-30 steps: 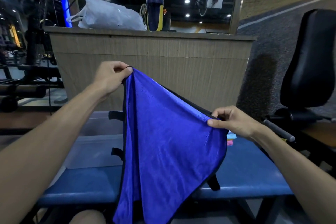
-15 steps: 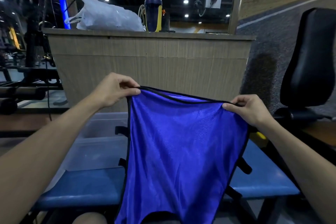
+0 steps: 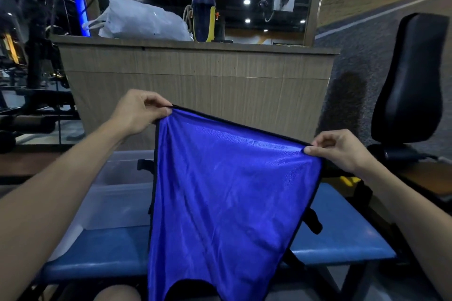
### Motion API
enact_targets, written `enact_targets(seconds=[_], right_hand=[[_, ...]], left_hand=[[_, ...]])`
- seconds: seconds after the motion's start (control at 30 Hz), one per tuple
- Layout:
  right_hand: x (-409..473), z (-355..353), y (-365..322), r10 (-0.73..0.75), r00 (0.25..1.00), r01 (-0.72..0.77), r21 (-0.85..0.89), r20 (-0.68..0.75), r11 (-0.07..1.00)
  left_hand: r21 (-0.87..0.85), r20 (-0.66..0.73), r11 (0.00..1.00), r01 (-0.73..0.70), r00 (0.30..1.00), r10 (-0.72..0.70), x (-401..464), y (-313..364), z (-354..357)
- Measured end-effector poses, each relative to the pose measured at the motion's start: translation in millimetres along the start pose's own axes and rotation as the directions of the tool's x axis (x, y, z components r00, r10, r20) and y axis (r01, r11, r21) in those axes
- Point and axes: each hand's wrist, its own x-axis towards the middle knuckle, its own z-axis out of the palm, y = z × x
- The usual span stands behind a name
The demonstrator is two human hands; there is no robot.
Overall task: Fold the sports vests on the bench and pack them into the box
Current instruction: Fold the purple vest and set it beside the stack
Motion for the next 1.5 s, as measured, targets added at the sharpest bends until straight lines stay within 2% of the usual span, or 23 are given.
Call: enact_targets(seconds=[0.13,0.2,0.27,0.43,0.53,0.57,0.63,0.7,0.8,0.87,0.9,0.97,1.0,1.07,1.13,1.23,1.4,1.5], right_hand=[[-2.2,-13.1,-5.3,-0.018,0.998,0.021,0.045,-0.056,0.999],[-3.2,-20.6,-8.2,-0.033,0.997,0.037,0.058,-0.064,0.998],[-2.0,-24.7,-8.8,-0.041,0.998,0.039,-0.03,-0.054,0.999],[3.4,-20.0,-5.8,-0.023,0.995,-0.007,-0.303,-0.094,0.953],[2.7,-17.7,-13.1,-0.018,0.997,-0.009,-0.332,-0.08,0.943],[0.7,-19.1,-17.1,-0.004,0.998,-0.013,-0.274,-0.064,0.962],[-7.4,-24.8,-24.0,0.06,0.998,-0.06,0.042,0.002,0.997],[-12.9,-33.1,-25.9,0.109,0.987,-0.145,0.367,0.117,0.919],[-11.9,-40.3,-25.5,0.073,0.978,-0.17,0.545,0.196,0.821],[-7.5,-35.7,-24.5,0.119,0.975,-0.206,0.564,0.187,0.799],[-4.9,-30.6,-23.6,0.169,0.971,-0.236,0.56,0.169,0.794],[-0.5,-17.8,-22.1,0.28,0.949,-0.316,0.508,0.148,0.801],[1.3,-10.1,-23.0,0.329,0.934,-0.356,0.464,0.139,0.812],[4.4,11.1,-32.0,0.411,0.904,-0.423,0.412,0.122,0.807],[8.5,40.3,-55.1,0.396,0.906,-0.421,0.411,0.15,0.809],[11.1,85.8,-100.9,0.288,0.937,-0.345,0.383,0.199,0.857],[10.3,100.3,-124.8,0.326,0.939,-0.34,0.407,0.106,0.848],[7.4,100.2,-128.8,0.335,0.936,-0.351,0.339,0.106,0.873]], left_hand=[[-0.196,0.234,0.976,0.089,0.971,-0.042,-3.8,8.8,-18.5],[-0.172,0.345,0.978,0.114,0.937,-0.049,-5.0,9.7,-28.7],[-0.108,0.395,0.988,0.106,0.917,-0.055,-7.0,14.1,-31.5],[0.106,0.288,0.994,0.027,0.956,-0.056,-9.7,15.4,-18.4],[0.085,0.211,0.995,0.043,0.976,-0.06,-12.3,15.4,-15.4],[0.016,0.231,0.996,0.093,0.968,-0.094,-13.4,16.0,-17.9],[-0.135,0.353,0.973,0.186,0.927,-0.129,-16.2,14.1,-29.5],[-0.271,0.483,0.931,0.246,0.871,-0.09,-19.7,13.0,-41.8],[-0.432,0.54,0.869,0.243,0.841,0.033,-23.8,18.2,-46.2],[-0.398,0.527,0.87,0.29,0.849,-0.042,-16.8,16.1,-38.4],[-0.335,0.49,0.882,0.332,0.861,-0.138,-10.2,11.5,-31.7],[-0.138,0.34,0.901,0.411,0.874,-0.346,-4.3,9.6,-14.0],[-0.031,0.243,0.906,0.422,0.882,-0.403,-4.9,12.4,-3.6],[0.104,0.145,0.916,0.388,0.905,-0.4,-11.3,27.0,23.1],[0.062,0.231,0.946,0.318,0.917,-0.324,-26.5,54.9,59.7],[-0.105,0.369,0.949,0.297,0.898,-0.24,-44.1,88.6,108.4],[-0.216,0.322,0.915,0.342,0.909,-0.264,-42.2,91.9,128.8],[-0.237,0.318,0.909,0.342,0.912,-0.261,-45.1,91.0,129.7]])
